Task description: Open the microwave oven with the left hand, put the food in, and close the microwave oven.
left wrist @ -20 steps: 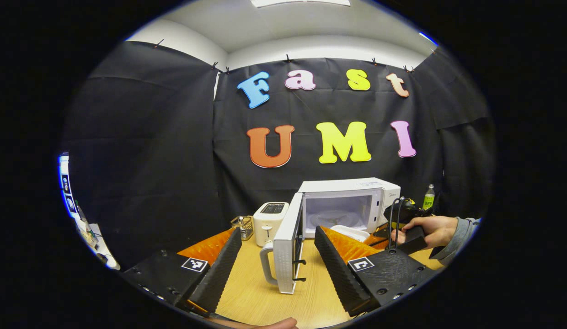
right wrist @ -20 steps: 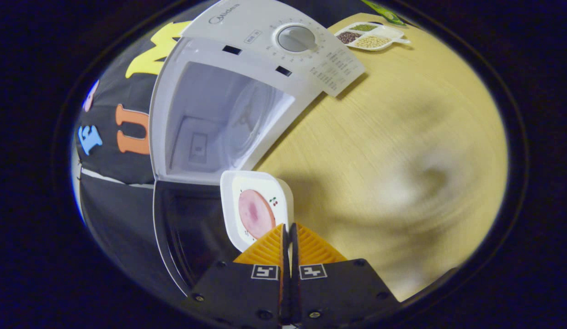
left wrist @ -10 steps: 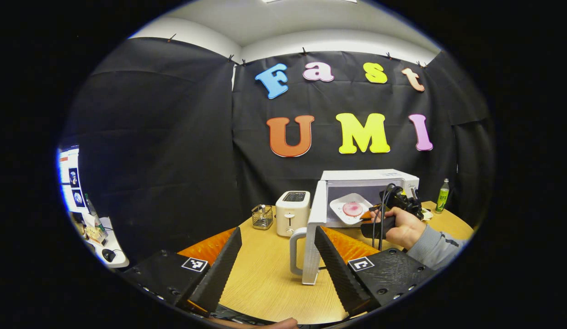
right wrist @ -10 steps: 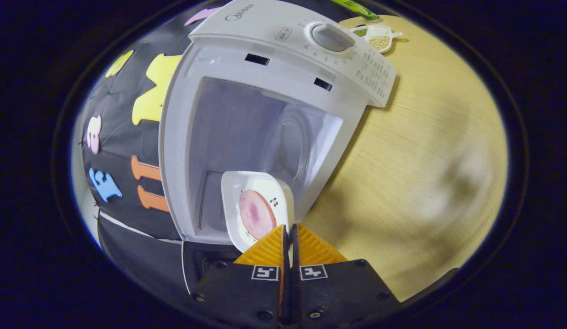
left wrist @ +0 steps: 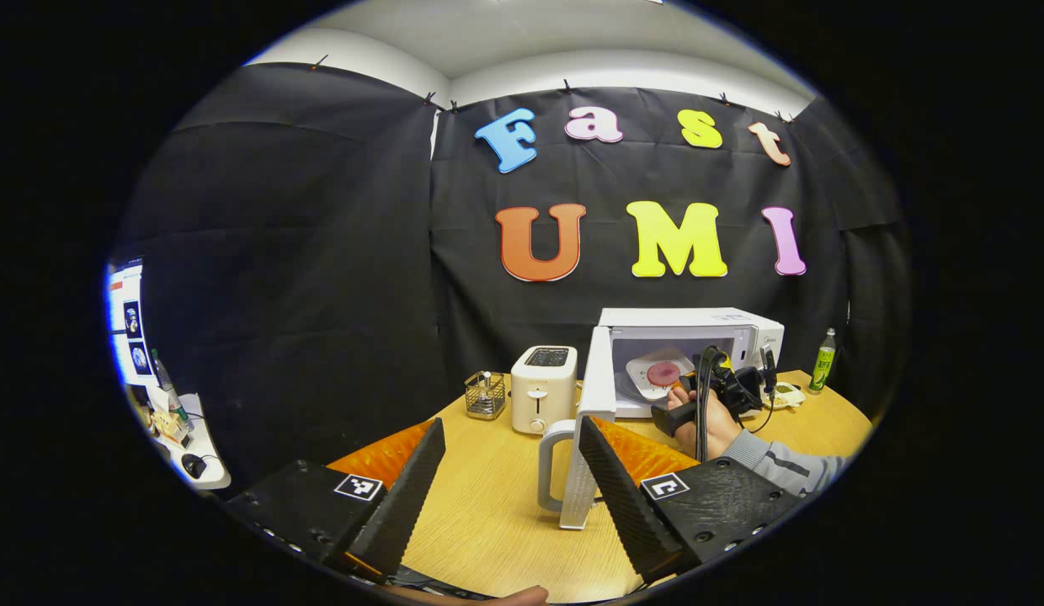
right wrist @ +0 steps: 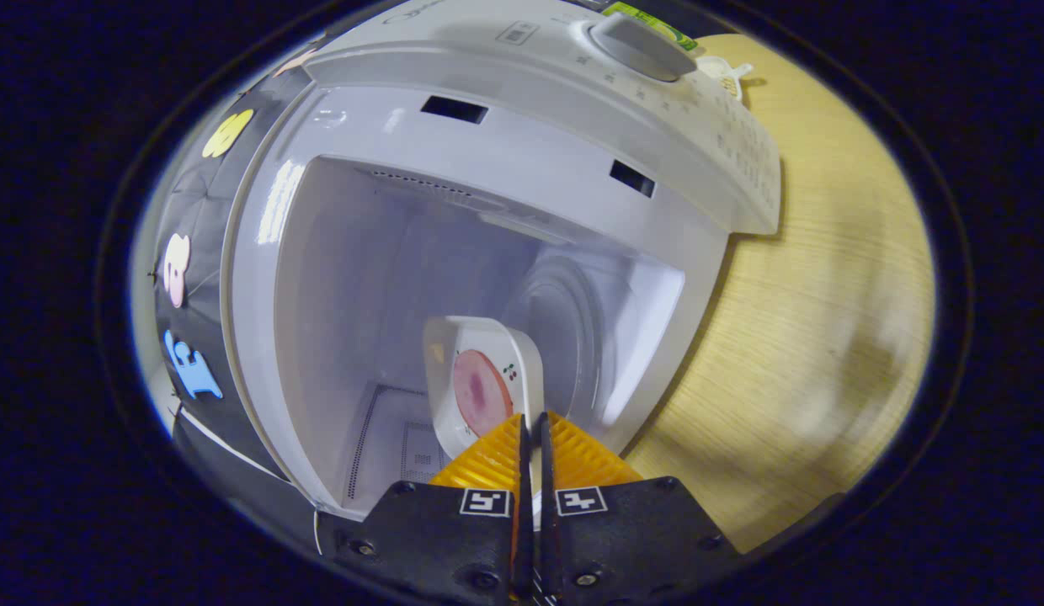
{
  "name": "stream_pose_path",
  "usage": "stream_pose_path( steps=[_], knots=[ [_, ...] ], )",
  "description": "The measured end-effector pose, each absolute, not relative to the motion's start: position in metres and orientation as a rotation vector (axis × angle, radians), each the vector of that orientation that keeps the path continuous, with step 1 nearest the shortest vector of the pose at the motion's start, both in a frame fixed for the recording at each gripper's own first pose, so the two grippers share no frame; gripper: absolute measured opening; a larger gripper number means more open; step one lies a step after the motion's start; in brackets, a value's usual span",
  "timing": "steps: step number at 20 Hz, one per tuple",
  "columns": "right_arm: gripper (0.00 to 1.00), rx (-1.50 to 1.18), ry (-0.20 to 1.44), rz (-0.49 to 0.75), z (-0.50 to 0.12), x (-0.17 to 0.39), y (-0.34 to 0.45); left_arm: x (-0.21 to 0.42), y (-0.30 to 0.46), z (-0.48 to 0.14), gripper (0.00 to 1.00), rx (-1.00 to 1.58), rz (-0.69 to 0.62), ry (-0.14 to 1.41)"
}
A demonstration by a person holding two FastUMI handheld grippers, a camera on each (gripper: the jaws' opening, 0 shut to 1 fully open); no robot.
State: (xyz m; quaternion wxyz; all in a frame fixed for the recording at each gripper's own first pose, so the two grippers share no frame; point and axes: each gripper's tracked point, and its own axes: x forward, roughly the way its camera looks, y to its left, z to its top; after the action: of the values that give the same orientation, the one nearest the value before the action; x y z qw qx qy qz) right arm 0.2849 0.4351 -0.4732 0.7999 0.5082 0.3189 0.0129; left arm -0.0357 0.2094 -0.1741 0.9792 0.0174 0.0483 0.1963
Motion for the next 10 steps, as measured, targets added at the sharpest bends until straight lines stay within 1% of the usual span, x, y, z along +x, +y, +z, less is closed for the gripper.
stream_pose_path(
  steps=[6, 7, 8, 9, 10],
  knots=[
    [0.10, 0.869, 0.531, 0.049, -0.475, 0.312, 0.429, -0.029, 0.212, -0.184, 0.95, 0.048, 0.408, 0.117],
    [0.03, 0.831, 0.514, 0.048, -0.474, 0.314, 0.426, -0.027, 0.213, -0.185, 0.95, 0.045, 0.407, 0.118],
    [0.05, 0.791, 0.500, 0.040, -0.473, 0.315, 0.422, -0.027, 0.211, -0.185, 0.95, 0.042, 0.405, 0.119],
    [0.12, 0.765, 0.491, 0.045, -0.474, 0.314, 0.422, -0.027, 0.211, -0.185, 0.96, 0.041, 0.407, 0.119],
    [0.00, 0.744, 0.480, 0.075, -0.470, 0.315, 0.425, -0.029, 0.211, -0.183, 0.96, 0.042, 0.409, 0.115]
  ],
)
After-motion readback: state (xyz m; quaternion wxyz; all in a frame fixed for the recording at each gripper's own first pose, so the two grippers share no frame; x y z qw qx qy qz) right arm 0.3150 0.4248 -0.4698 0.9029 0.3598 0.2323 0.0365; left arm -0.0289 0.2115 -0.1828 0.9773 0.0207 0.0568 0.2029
